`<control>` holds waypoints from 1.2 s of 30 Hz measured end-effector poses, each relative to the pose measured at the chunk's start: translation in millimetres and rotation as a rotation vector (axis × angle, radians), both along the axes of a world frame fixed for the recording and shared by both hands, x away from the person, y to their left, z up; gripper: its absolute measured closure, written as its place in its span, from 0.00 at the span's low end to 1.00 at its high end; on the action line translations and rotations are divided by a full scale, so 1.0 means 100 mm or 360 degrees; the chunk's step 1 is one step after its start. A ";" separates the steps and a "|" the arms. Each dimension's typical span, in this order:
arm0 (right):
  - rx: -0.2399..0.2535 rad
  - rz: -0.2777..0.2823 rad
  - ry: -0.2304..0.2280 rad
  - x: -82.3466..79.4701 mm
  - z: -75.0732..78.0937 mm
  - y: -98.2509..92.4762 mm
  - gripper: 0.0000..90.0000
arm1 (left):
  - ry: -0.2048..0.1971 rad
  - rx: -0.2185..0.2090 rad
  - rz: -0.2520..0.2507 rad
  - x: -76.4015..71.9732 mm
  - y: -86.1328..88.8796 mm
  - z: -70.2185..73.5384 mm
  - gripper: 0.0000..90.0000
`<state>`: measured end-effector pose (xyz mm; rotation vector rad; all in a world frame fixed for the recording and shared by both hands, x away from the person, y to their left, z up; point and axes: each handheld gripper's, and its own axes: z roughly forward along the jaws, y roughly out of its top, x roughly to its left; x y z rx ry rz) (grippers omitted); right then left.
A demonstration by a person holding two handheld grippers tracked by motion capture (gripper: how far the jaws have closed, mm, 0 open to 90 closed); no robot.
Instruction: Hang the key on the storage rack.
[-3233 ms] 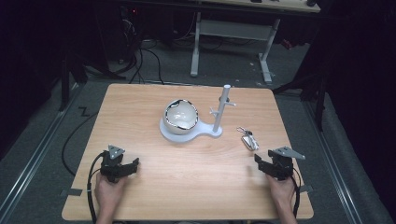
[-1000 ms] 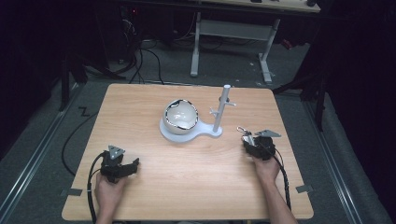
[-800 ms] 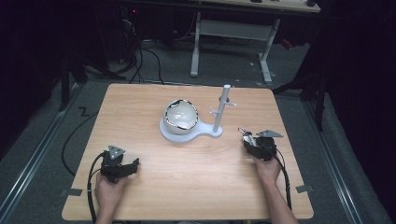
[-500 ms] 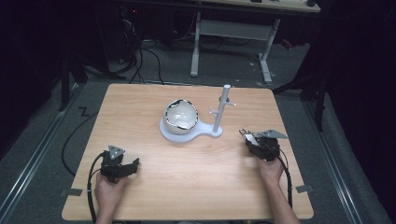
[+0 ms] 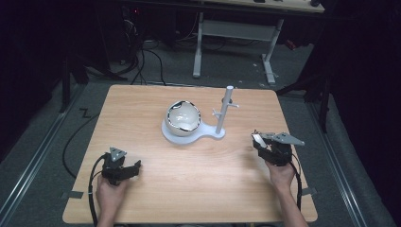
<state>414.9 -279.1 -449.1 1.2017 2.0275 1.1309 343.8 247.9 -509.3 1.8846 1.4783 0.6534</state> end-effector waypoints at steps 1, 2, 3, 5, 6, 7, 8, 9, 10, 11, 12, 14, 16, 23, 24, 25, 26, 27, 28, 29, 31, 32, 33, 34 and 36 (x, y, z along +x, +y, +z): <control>0.0000 0.0009 -0.0011 -0.02 0.03 0.00 0.57 | 0.0000 0.0000 0.0000 0.00 0.00 0.00 0.26; 0.0001 0.0018 -0.0021 -0.04 0.05 0.00 0.57 | 0.0000 0.0000 0.0000 0.00 0.00 0.00 0.26; 0.0003 0.0026 -0.0027 -0.05 0.07 0.00 0.57 | 0.0000 0.0000 0.0000 0.00 0.00 0.00 0.26; 0.0012 0.0041 -0.0048 -0.08 0.11 0.00 0.57 | 0.0000 0.0000 0.0000 0.00 0.00 0.00 0.26; 0.0022 0.0048 -0.0058 -0.10 0.14 0.00 0.57 | 0.0000 0.0000 0.0000 0.00 0.00 0.00 0.26; 0.0026 0.0061 -0.0072 -0.12 0.18 0.01 0.57 | 0.0000 0.0000 0.0000 0.00 0.00 0.00 0.26; 0.0026 0.0061 -0.0072 -0.12 0.18 0.01 0.57 | 0.0000 0.0000 0.0000 0.00 0.00 0.00 0.26; 0.0029 0.0073 -0.0083 -0.13 0.21 0.01 0.57 | 0.0000 0.0000 0.0000 0.00 0.00 0.00 0.26; 0.0029 0.0073 -0.0083 -0.13 0.21 0.01 0.57 | 0.0000 0.0000 0.0000 0.00 0.00 0.00 0.26; 0.0036 0.0085 -0.0096 -0.15 0.25 0.01 0.57 | 0.0000 0.0000 0.0000 0.00 0.00 0.00 0.26; 0.0036 0.0085 -0.0096 -0.15 0.25 0.01 0.57 | 0.0000 0.0000 0.0000 0.00 0.00 0.00 0.26; 0.0047 0.0097 -0.0107 -0.17 0.29 0.02 0.57 | 0.0000 0.0000 0.0000 0.00 0.00 0.00 0.26; 0.0066 0.0112 -0.0121 -0.19 0.35 0.03 0.57 | 0.0000 0.0000 0.0000 0.00 0.00 0.00 0.26; 0.0070 0.0138 -0.0155 -0.20 0.47 0.05 0.57 | 0.0000 0.0000 0.0000 0.00 0.00 0.00 0.26; 0.0088 0.0144 -0.0164 -0.21 0.50 0.06 0.57 | 0.0000 0.0000 0.0000 0.00 0.00 0.00 0.26; 0.0090 0.0146 -0.0170 -0.21 0.52 0.06 0.57 | 0.0000 -0.0001 0.0000 0.00 0.00 0.00 0.26; 0.0097 0.0149 -0.0175 -0.21 0.54 0.06 0.57 | 0.0000 -0.0001 0.0000 0.00 0.00 0.00 0.26; 0.0097 0.0149 -0.0175 -0.21 0.54 0.06 0.57 | 0.0000 -0.0001 0.0000 0.00 0.00 0.00 0.26; 0.0104 0.0153 -0.0179 -0.21 0.55 0.06 0.57 | 0.0000 -0.0001 0.0000 0.00 0.00 0.00 0.26; 0.0112 0.0160 -0.0182 -0.21 0.59 0.07 0.57 | 0.0000 -0.0001 0.0000 0.00 0.00 0.00 0.26; 0.0109 0.0162 -0.0190 -0.21 0.60 0.07 0.57 | 0.0000 -0.0001 0.0000 0.00 0.00 0.00 0.26; 0.0112 0.0168 -0.0193 -0.22 0.62 0.08 0.57 | 0.0000 -0.0001 0.0000 0.00 0.00 0.00 0.26; 0.0109 0.0172 -0.0198 -0.22 0.64 0.08 0.57 | 0.0000 -0.0001 0.0000 0.00 0.00 0.00 0.26; 0.0111 0.0173 -0.0200 -0.22 0.66 0.09 0.57 | 0.0000 -0.0001 0.0000 0.00 0.00 0.00 0.26; 0.0110 0.0180 -0.0205 -0.22 0.69 0.10 0.57 | 0.0000 -0.0001 0.0000 0.00 0.00 0.00 0.26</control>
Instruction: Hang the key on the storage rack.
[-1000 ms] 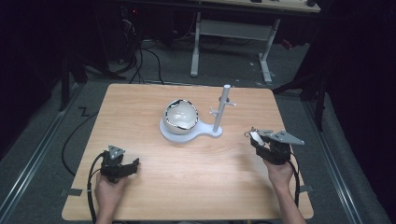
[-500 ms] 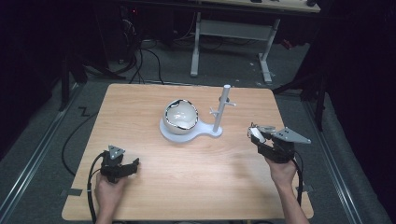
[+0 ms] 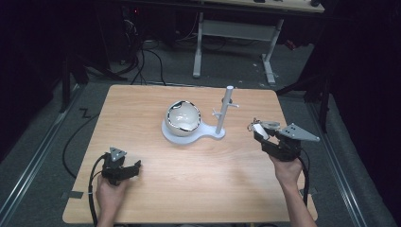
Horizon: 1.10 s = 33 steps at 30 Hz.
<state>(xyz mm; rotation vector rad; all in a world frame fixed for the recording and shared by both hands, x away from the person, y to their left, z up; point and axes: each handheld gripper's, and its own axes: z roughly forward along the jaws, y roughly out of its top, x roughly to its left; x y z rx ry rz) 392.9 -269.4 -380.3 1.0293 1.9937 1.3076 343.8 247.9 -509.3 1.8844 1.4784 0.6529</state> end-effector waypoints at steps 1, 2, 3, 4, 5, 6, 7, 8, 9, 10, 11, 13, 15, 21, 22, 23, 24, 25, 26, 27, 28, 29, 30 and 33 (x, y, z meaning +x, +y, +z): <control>0.0002 0.0005 -0.0007 0.00 0.01 0.01 0.57 | 0.0000 0.0000 0.0000 0.00 0.00 0.00 0.26; 0.0005 0.0010 -0.0008 0.00 0.03 0.01 0.57 | 0.0000 0.0000 0.0000 0.00 0.00 0.00 0.26; 0.0010 0.0018 -0.0009 -0.01 0.05 0.02 0.57 | 0.0000 0.0000 0.0000 0.00 0.00 0.00 0.26; 0.0017 0.0027 -0.0016 0.00 0.06 0.02 0.57 | 0.0000 0.0000 0.0000 0.00 0.00 0.00 0.26; 0.0022 0.0030 -0.0014 0.00 0.08 0.02 0.57 | 0.0000 0.0000 0.0000 0.00 0.00 0.00 0.26; 0.0024 0.0036 -0.0016 0.00 0.09 0.03 0.57 | 0.0000 0.0000 0.0000 0.00 0.00 0.00 0.26; 0.0034 0.0046 -0.0019 0.00 0.13 0.03 0.57 | 0.0000 0.0001 0.0000 0.00 0.00 0.00 0.26; 0.0045 0.0050 -0.0021 0.00 0.14 0.03 0.57 | 0.0000 0.0001 0.0000 0.00 0.00 0.00 0.26; 0.0045 0.0050 -0.0021 0.00 0.14 0.03 0.57 | 0.0000 0.0001 0.0000 0.00 0.00 0.00 0.26; 0.0045 0.0056 -0.0027 0.00 0.16 0.03 0.57 | 0.0000 0.0001 0.0000 0.00 0.00 0.00 0.26; 0.0046 0.0060 -0.0033 -0.01 0.18 0.04 0.57 | 0.0000 0.0001 0.0000 0.00 0.00 0.00 0.26; 0.0053 0.0071 -0.0046 -0.01 0.22 0.05 0.57 | 0.0000 0.0001 0.0000 0.00 0.00 0.00 0.26; 0.0046 0.0075 -0.0064 -0.01 0.25 0.07 0.57 | 0.0000 0.0000 0.0000 0.00 0.00 0.00 0.26; 0.0058 0.0105 -0.0081 0.02 0.34 0.13 0.57 | 0.0000 0.0000 0.0000 0.00 0.00 0.00 0.26; 0.0057 0.0112 -0.0085 0.02 0.35 0.13 0.57 | 0.0000 0.0000 0.0000 0.00 0.00 0.00 0.26; 0.0058 0.0115 -0.0084 0.03 0.37 0.14 0.57 | 0.0000 0.0000 0.0000 0.00 0.00 0.00 0.26; 0.0062 0.0120 -0.0084 0.04 0.38 0.16 0.57 | 0.0000 0.0000 0.0000 0.00 0.00 0.00 0.26; 0.0061 0.0124 -0.0088 0.04 0.39 0.17 0.57 | 0.0000 0.0000 0.0000 0.00 0.00 0.00 0.26; 0.0065 0.0128 -0.0092 0.05 0.42 0.19 0.57 | 0.0000 -0.0001 0.0000 0.00 0.00 0.00 0.26; 0.0065 0.0133 -0.0102 0.06 0.44 0.20 0.57 | 0.0000 -0.0001 0.0000 0.00 0.00 0.00 0.26; 0.0068 0.0136 -0.0104 0.06 0.45 0.21 0.57 | 0.0000 -0.0001 0.0000 0.00 0.00 0.00 0.26; 0.0071 0.0139 -0.0108 0.07 0.47 0.22 0.57 | 0.0000 -0.0001 -0.0001 0.00 0.00 0.00 0.26; 0.0071 0.0139 -0.0108 0.07 0.47 0.22 0.57 | 0.0000 -0.0001 -0.0001 0.00 0.00 0.00 0.26; 0.0071 0.0140 -0.0108 0.10 0.51 0.25 0.57 | 0.0000 -0.0001 -0.0001 0.00 0.00 0.00 0.26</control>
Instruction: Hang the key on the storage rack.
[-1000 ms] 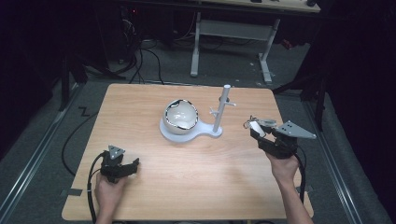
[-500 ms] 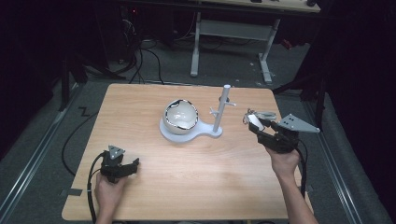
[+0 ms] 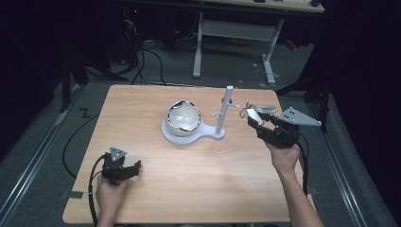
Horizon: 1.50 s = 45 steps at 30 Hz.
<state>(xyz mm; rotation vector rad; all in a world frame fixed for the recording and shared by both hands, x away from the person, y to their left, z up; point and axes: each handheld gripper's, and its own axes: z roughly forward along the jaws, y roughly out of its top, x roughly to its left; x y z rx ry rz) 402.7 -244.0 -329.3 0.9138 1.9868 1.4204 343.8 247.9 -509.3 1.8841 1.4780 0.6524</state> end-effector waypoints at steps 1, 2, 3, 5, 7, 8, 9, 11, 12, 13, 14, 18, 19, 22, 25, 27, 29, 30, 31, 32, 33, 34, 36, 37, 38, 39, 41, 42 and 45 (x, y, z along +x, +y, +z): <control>0.0000 0.0000 0.0000 0.00 0.00 0.00 0.57 | 0.0000 0.0000 0.0000 0.00 0.00 0.00 0.26; -0.0001 -0.0003 0.0001 0.01 0.01 0.01 0.57 | 0.0000 0.0000 0.0000 0.00 0.00 0.00 0.26; -0.0002 -0.0006 0.0002 0.02 0.01 0.02 0.57 | 0.0000 0.0000 0.0000 0.00 0.00 0.00 0.26; 0.0000 -0.0009 0.0002 0.03 0.03 0.03 0.57 | 0.0000 0.0000 0.0000 0.00 0.00 0.00 0.26; 0.0004 -0.0008 -0.0001 0.04 0.04 0.05 0.57 | 0.0001 0.0000 -0.0001 0.00 0.00 0.00 0.26; 0.0005 -0.0008 0.0003 0.05 0.05 0.06 0.57 | 0.0000 0.0000 -0.0001 0.00 0.00 0.00 0.26; 0.0004 -0.0009 0.0001 0.05 0.05 0.06 0.57 | 0.0000 0.0000 -0.0001 0.00 0.00 0.00 0.26; -0.0001 -0.0010 0.0001 0.07 0.07 0.08 0.57 | 0.0000 0.0000 0.0000 0.00 0.00 0.00 0.26; -0.0002 -0.0012 -0.0001 0.08 0.08 0.09 0.57 | 0.0000 0.0000 -0.0001 0.00 0.00 0.00 0.26; -0.0002 -0.0012 -0.0001 0.08 0.08 0.09 0.57 | 0.0000 0.0000 -0.0001 0.00 0.00 0.00 0.26; 0.0001 -0.0013 -0.0002 0.08 0.09 0.10 0.57 | 0.0000 0.0000 -0.0001 0.00 0.00 0.00 0.26; -0.0002 -0.0010 -0.0002 0.09 0.11 0.12 0.57 | 0.0001 -0.0001 0.0000 0.00 0.00 0.00 0.26; -0.0002 -0.0003 -0.0008 0.09 0.11 0.13 0.57 | 0.0000 -0.0002 0.0000 0.00 0.00 0.00 0.26; 0.0002 0.0002 -0.0008 0.08 0.12 0.13 0.57 | 0.0001 -0.0002 -0.0001 0.00 0.00 0.00 0.26; 0.0004 0.0003 -0.0009 0.08 0.12 0.13 0.57 | 0.0000 -0.0002 -0.0001 0.00 0.00 0.00 0.26; 0.0005 0.0006 -0.0012 0.08 0.13 0.14 0.57 | 0.0000 0.0000 -0.0001 0.00 0.00 0.00 0.26; 0.0005 0.0011 -0.0015 0.08 0.14 0.14 0.57 | 0.0001 0.0000 -0.0001 0.00 0.00 0.00 0.26; 0.0000 0.0015 -0.0023 0.08 0.16 0.16 0.57 | 0.0000 0.0000 -0.0001 0.00 0.00 0.00 0.26; 0.0000 0.0015 -0.0023 0.08 0.16 0.16 0.57 | 0.0001 0.0000 -0.0001 0.00 0.00 0.00 0.26; 0.0001 0.0016 -0.0021 0.08 0.16 0.17 0.57 | 0.0000 0.0000 -0.0001 0.00 0.00 0.00 0.26; -0.0004 0.0019 -0.0027 0.08 0.17 0.18 0.57 | 0.0001 -0.0001 -0.0001 0.00 0.00 0.00 0.26; -0.0006 0.0025 -0.0025 0.09 0.17 0.19 0.57 | 0.0000 -0.0002 -0.0001 0.00 0.00 0.00 0.26; -0.0007 0.0028 -0.0022 0.09 0.18 0.20 0.57 | 0.0000 -0.0002 -0.0001 0.00 0.00 0.00 0.26; -0.0008 0.0029 -0.0020 0.09 0.18 0.21 0.57 | 0.0000 -0.0002 -0.0001 0.00 0.00 0.00 0.26; -0.0013 0.0035 -0.0021 0.10 0.18 0.23 0.57 | 0.0001 -0.0002 -0.0001 0.00 0.00 0.00 0.26; -0.0013 0.0035 -0.0021 0.10 0.18 0.23 0.57 | 0.0001 -0.0002 -0.0001 0.00 0.00 0.00 0.26; -0.0016 0.0039 -0.0020 0.11 0.18 0.26 0.57 | -0.0001 -0.0006 0.0001 0.00 0.00 0.00 0.26; -0.0017 0.0040 -0.0015 0.11 0.18 0.27 0.57 | -0.0002 -0.0007 0.0001 0.00 0.00 0.00 0.26; -0.0020 0.0048 -0.0008 0.13 0.18 0.29 0.57 | -0.0001 -0.0004 0.0000 0.00 0.00 0.00 0.26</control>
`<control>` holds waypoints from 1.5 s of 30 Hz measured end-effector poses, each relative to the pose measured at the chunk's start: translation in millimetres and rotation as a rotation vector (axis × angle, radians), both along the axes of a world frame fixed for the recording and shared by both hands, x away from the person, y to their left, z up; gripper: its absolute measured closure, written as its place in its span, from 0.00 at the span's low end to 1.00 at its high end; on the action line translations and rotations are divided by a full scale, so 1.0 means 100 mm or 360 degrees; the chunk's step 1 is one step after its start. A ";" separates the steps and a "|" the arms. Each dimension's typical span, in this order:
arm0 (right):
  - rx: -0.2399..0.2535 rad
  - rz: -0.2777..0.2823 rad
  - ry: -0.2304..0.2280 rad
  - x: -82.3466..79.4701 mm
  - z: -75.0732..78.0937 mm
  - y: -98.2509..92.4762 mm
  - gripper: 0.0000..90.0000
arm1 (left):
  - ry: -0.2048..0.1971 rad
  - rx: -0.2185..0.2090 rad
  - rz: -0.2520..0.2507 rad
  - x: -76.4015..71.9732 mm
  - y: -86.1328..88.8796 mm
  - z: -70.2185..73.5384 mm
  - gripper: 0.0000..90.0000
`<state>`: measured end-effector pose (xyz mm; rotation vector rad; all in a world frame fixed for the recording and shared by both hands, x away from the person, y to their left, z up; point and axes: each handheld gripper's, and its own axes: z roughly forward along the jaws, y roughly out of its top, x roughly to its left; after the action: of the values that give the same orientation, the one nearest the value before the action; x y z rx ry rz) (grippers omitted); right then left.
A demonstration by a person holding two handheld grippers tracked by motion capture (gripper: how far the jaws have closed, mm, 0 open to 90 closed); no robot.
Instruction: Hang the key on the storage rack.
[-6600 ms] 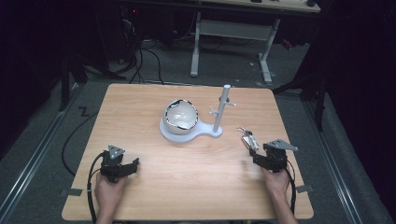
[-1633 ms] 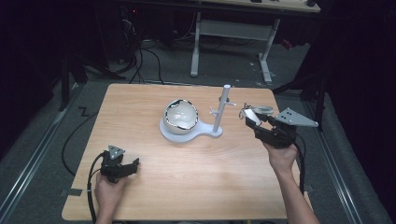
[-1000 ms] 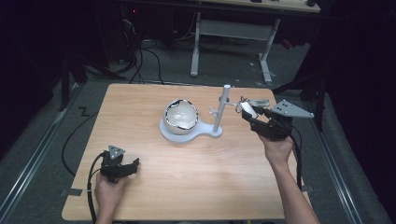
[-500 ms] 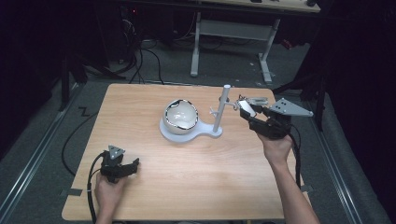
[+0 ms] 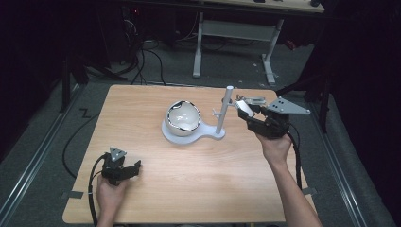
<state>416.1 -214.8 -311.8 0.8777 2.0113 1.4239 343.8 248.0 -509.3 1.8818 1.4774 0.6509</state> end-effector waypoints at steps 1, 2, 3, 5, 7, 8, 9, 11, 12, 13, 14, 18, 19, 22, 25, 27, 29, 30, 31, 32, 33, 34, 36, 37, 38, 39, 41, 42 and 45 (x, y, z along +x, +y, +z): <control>0.0000 -0.0001 0.0006 0.00 0.00 0.01 0.57 | 0.0000 0.0000 0.0000 0.00 0.00 0.00 0.26; -0.0008 -0.0001 0.0006 0.01 -0.01 0.02 0.57 | 0.0000 -0.0001 0.0000 0.00 0.00 0.00 0.26; -0.0008 -0.0001 0.0008 0.01 -0.01 0.03 0.57 | 0.0000 -0.0001 0.0000 0.00 0.00 0.00 0.26; -0.0013 -0.0003 0.0008 0.03 -0.01 0.04 0.57 | 0.0000 0.0000 0.0000 0.00 0.00 0.00 0.26; -0.0010 -0.0006 0.0011 0.03 -0.02 0.04 0.57 | 0.0001 0.0002 -0.0001 0.00 0.00 0.00 0.26; -0.0009 -0.0010 0.0013 0.04 -0.02 0.03 0.57 | 0.0003 0.0005 -0.0003 0.00 0.00 0.00 0.26; -0.0005 -0.0015 0.0017 0.05 -0.02 0.03 0.57 | 0.0003 0.0005 -0.0003 0.00 0.00 0.00 0.26; 0.0003 -0.0024 0.0025 0.07 -0.03 0.01 0.57 | 0.0003 0.0005 -0.0003 0.00 0.00 0.00 0.26; 0.0006 -0.0029 0.0025 0.08 -0.03 0.01 0.57 | 0.0003 0.0005 -0.0004 0.00 0.00 0.00 0.26; 0.0005 -0.0034 0.0024 0.09 -0.04 0.00 0.57 | 0.0001 0.0003 -0.0002 0.00 0.00 0.00 0.26; 0.0006 -0.0043 0.0028 0.10 -0.04 -0.01 0.57 | 0.0003 0.0005 -0.0003 0.00 0.00 0.00 0.26; 0.0019 -0.0070 0.0046 0.14 -0.08 -0.06 0.57 | 0.0002 0.0004 -0.0004 0.00 0.00 0.00 0.26; 0.0021 -0.0073 0.0050 0.14 -0.09 -0.07 0.57 | 0.0003 0.0005 -0.0004 0.00 0.00 0.00 0.26; 0.0024 -0.0090 0.0066 0.17 -0.12 -0.10 0.57 | 0.0003 0.0004 -0.0004 0.00 0.00 0.00 0.26; 0.0024 -0.0102 0.0077 0.18 -0.15 -0.12 0.57 | 0.0002 0.0003 -0.0003 0.00 0.00 0.00 0.26; 0.0032 -0.0106 0.0084 0.19 -0.18 -0.14 0.56 | 0.0003 0.0005 -0.0004 0.00 0.00 0.00 0.26; 0.0044 -0.0103 0.0094 0.19 -0.20 -0.15 0.56 | 0.0001 0.0003 -0.0003 0.00 0.00 0.00 0.26; 0.0048 -0.0102 0.0095 0.20 -0.20 -0.15 0.56 | 0.0001 0.0003 -0.0003 0.00 0.00 0.00 0.26; 0.0048 -0.0101 0.0093 0.20 -0.20 -0.15 0.56 | 0.0002 0.0003 -0.0003 0.00 0.00 0.00 0.26; 0.0045 -0.0101 0.0092 0.20 -0.20 -0.15 0.56 | 0.0001 0.0003 -0.0003 0.00 0.00 0.00 0.26; 0.0045 -0.0100 0.0091 0.19 -0.20 -0.15 0.56 | 0.0002 0.0003 -0.0003 0.00 0.00 0.00 0.26; 0.0049 -0.0099 0.0091 0.20 -0.20 -0.15 0.56 | 0.0001 0.0003 -0.0003 0.00 0.00 0.00 0.26; 0.0079 -0.0094 0.0109 0.21 -0.20 -0.17 0.56 | 0.0001 0.0003 -0.0003 0.00 0.00 0.00 0.26; 0.0079 -0.0094 0.0109 0.21 -0.20 -0.17 0.56 | 0.0001 0.0003 -0.0003 0.00 0.00 0.00 0.26; 0.0085 -0.0093 0.0112 0.21 -0.20 -0.17 0.56 | 0.0002 0.0004 -0.0004 0.00 0.00 0.00 0.26; 0.0089 -0.0095 0.0119 0.22 -0.20 -0.17 0.56 | 0.0003 0.0004 -0.0005 0.00 0.00 0.00 0.26; 0.0091 -0.0095 0.0128 0.23 -0.21 -0.18 0.56 | 0.0001 0.0002 -0.0003 0.00 0.00 0.00 0.26; 0.0089 -0.0099 0.0131 0.23 -0.21 -0.18 0.56 | 0.0001 0.0002 -0.0003 0.00 0.00 0.00 0.26; 0.0076 -0.0108 0.0141 0.25 -0.23 -0.17 0.56 | 0.0000 -0.0001 -0.0002 0.00 0.00 0.00 0.26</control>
<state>441.0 -231.6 -334.9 1.0371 1.9988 1.4236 343.7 248.1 -509.2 1.8826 1.4761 0.6497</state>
